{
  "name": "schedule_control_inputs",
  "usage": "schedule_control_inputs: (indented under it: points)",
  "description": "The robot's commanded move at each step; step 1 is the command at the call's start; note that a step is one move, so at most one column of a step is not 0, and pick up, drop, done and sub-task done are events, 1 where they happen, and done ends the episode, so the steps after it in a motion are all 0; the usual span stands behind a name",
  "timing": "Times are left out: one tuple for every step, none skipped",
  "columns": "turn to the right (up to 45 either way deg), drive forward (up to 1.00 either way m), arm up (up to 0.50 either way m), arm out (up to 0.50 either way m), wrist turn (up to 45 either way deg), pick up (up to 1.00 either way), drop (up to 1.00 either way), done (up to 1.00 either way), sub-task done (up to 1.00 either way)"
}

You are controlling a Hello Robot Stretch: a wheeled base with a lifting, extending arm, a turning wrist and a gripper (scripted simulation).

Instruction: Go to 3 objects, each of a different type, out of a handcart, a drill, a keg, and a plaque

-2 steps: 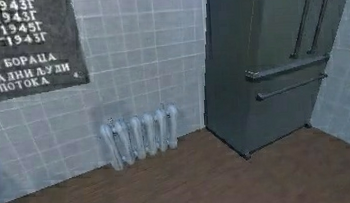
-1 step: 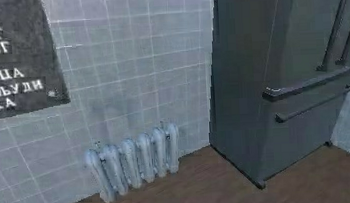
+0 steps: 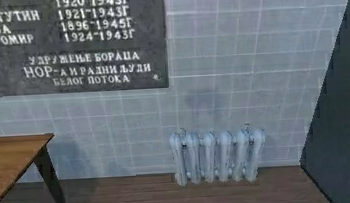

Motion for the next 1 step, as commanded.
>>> schedule_control_inputs:
  points:
    - [0.0,0.60,0.00,0.00,0.0,0.00,0.00,0.00,0.00]
